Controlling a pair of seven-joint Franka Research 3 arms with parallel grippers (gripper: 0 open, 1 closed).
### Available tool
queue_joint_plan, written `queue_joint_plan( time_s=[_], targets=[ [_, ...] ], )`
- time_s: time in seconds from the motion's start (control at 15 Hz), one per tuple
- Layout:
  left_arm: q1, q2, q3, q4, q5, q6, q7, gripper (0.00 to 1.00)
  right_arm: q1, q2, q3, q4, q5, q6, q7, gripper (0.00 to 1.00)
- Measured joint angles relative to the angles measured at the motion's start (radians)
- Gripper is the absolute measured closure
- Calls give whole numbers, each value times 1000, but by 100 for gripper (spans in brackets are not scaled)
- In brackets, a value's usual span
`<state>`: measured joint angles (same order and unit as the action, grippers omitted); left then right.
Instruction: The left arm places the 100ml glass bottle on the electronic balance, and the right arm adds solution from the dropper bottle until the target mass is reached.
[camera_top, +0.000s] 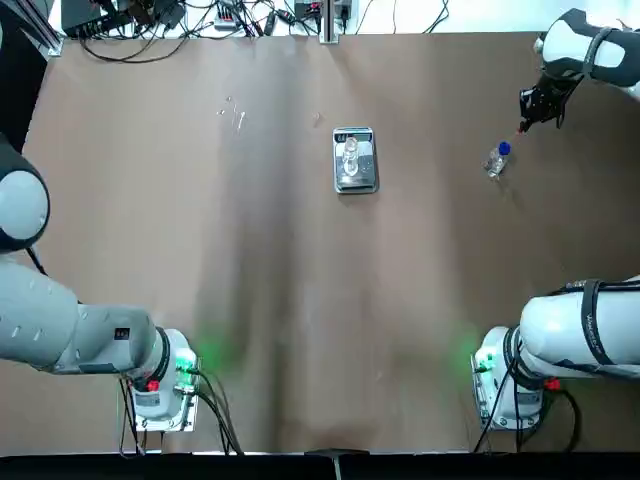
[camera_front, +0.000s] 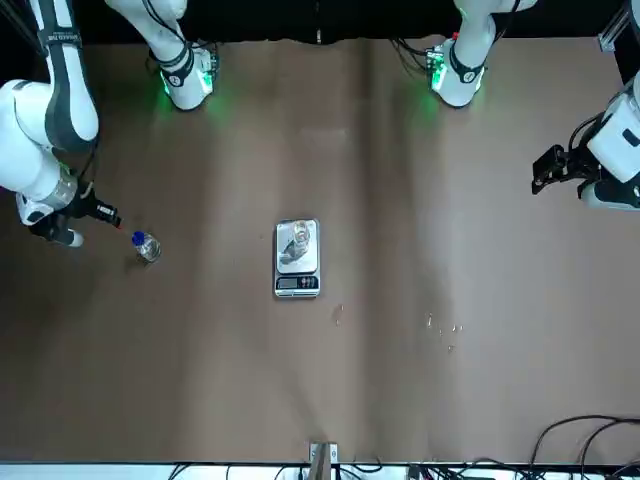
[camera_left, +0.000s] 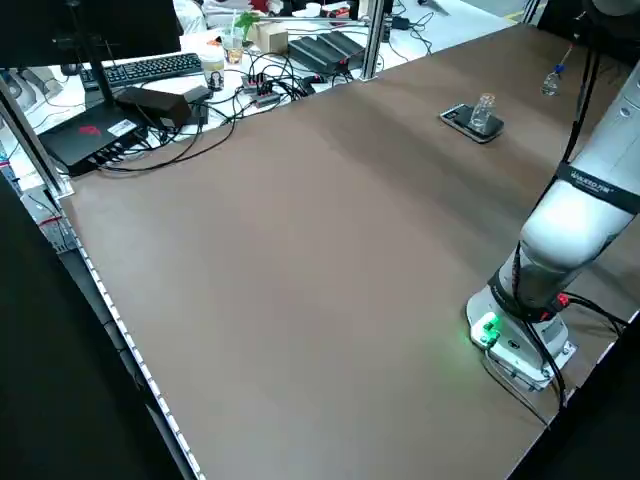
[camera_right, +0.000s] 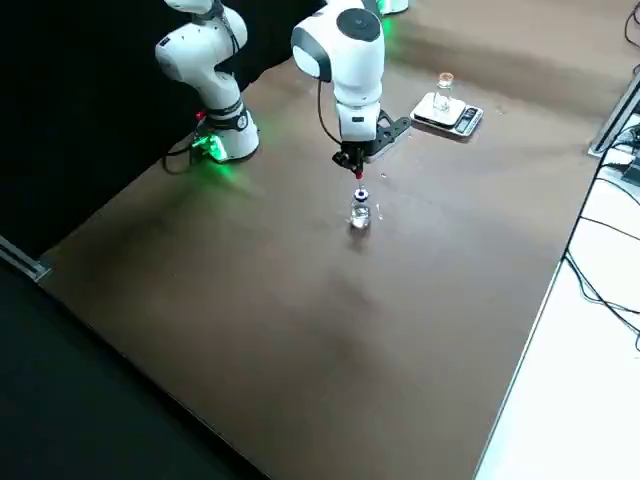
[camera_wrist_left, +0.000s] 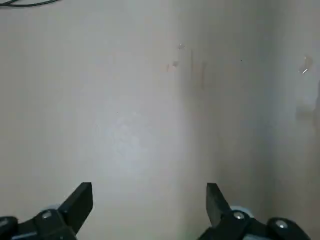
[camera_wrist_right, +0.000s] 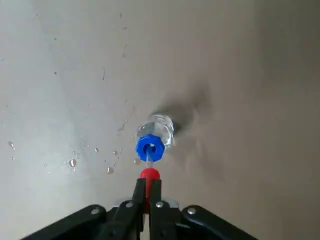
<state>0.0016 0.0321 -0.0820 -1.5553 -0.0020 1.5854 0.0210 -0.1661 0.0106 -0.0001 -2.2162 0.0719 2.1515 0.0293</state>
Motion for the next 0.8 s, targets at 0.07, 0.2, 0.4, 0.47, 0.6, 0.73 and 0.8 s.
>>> queue_joint_plan(
  time_s=[0.07, 0.2, 0.4, 0.47, 0.6, 0.73, 0.8],
  targets=[
    [0, 0, 0, 0, 0, 0, 0, 0, 3, 1, 1, -1, 0, 0, 0, 94],
    [0, 0, 0, 0, 0, 0, 0, 0, 8, 2, 4, -2, -1, 13, 0, 94],
    [0, 0, 0, 0, 0, 0, 0, 0, 8, 3, 4, -3, -1, 21, 0, 94],
    [0, 0, 0, 0, 0, 0, 0, 0, 8, 3, 4, -3, -1, 23, -1, 94],
    [0, 0, 0, 0, 0, 0, 0, 0, 8, 4, 4, -3, -2, 25, -1, 94],
    [0, 0, 0, 0, 0, 0, 0, 0, 8, 4, 3, -3, -2, 28, -1, 94],
    [0, 0, 0, 0, 0, 0, 0, 0, 7, 4, 3, -3, -2, 29, -1, 94]
  ],
)
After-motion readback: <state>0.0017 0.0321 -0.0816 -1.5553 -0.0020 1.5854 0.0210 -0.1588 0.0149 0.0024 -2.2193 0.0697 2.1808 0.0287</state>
